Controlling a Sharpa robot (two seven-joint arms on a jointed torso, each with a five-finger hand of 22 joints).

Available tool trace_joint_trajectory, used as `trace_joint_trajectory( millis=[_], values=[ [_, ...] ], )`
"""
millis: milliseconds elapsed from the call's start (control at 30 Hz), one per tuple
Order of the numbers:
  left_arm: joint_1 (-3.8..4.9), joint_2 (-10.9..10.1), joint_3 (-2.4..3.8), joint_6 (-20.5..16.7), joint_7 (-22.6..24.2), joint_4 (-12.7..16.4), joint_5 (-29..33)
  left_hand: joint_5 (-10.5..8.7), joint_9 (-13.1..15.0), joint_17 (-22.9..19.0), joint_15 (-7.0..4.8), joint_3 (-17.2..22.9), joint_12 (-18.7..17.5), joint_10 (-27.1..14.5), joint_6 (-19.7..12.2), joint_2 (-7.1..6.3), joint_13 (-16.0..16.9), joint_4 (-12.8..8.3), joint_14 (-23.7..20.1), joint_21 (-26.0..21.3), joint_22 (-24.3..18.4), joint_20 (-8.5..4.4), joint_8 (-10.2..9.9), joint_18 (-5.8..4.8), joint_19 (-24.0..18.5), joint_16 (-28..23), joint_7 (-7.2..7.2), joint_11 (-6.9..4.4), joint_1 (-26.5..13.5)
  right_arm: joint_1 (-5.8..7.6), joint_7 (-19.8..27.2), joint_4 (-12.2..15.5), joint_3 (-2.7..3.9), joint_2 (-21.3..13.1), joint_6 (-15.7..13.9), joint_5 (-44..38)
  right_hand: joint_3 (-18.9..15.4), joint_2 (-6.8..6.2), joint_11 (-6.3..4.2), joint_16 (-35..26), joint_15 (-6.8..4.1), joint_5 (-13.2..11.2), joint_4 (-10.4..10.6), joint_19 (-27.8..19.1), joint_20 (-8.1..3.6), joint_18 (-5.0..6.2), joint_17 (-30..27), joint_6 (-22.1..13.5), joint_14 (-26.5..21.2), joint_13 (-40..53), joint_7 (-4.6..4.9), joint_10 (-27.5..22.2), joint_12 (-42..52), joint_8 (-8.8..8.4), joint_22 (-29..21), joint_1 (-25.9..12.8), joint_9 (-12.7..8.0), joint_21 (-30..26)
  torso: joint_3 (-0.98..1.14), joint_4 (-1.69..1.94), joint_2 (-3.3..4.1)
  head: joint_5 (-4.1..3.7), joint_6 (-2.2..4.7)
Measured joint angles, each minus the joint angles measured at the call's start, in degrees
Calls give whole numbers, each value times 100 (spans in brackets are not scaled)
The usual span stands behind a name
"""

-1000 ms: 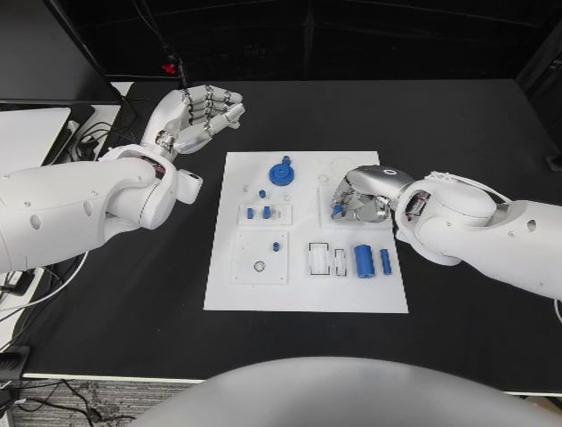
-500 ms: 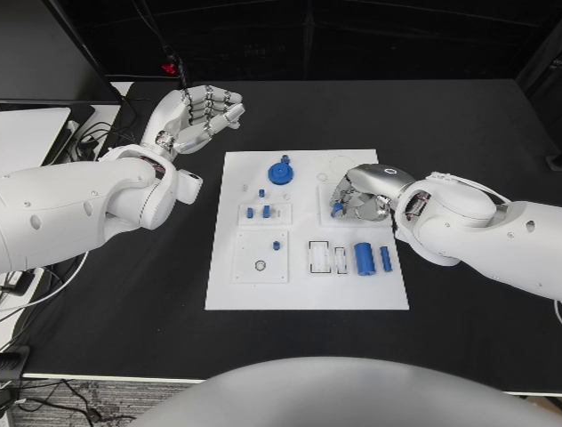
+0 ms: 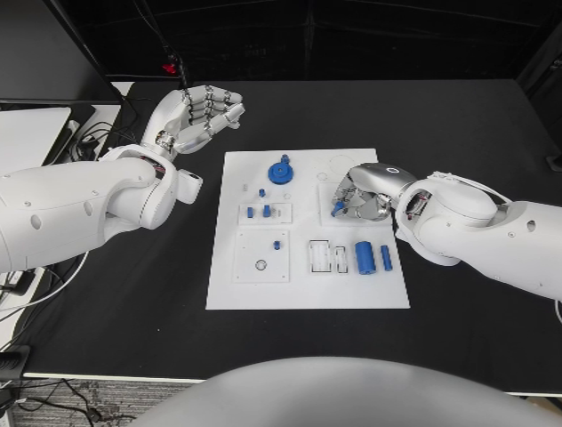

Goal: Assemble the parts on the task board

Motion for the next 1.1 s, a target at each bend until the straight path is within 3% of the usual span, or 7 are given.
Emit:
trace_joint_trajectory(
  millis=[133,533,1100],
  values=[
    [-2,3,0,0,0,-2,0,0,0,-5,0,0,0,0,0,0,0,0,0,0,0,0,0,0,0,0,0,0,0,0,-5,0,0,-4,-45,3,-13,-24,19,0,0,2,13,0,0,0,0,-38,0,0,38,-19,-37,-22,0,-24,-5,0,0,-1,0,-6,0],
    [-5,5,0,0,0,-6,0,0,0,-5,0,0,0,0,0,0,0,0,0,0,-5,0,0,0,0,23,0,0,0,0,23,14,0,5,-178,8,-13,-51,19,0,20,2,13,0,0,0,0,-55,20,0,21,-19,-38,-21,0,-51,-5,0,-2,-2,1,-3,0],
    [-6,5,0,0,0,-6,1,23,0,-11,0,16,0,0,0,22,-5,16,0,0,-5,0,0,0,0,23,0,0,23,0,-42,-3,0,39,-97,11,-12,-51,19,0,20,2,13,0,1,0,0,-54,20,1,21,-19,-38,-43,0,-51,-4,0,-2,0,-3,8,0]
  ],
)
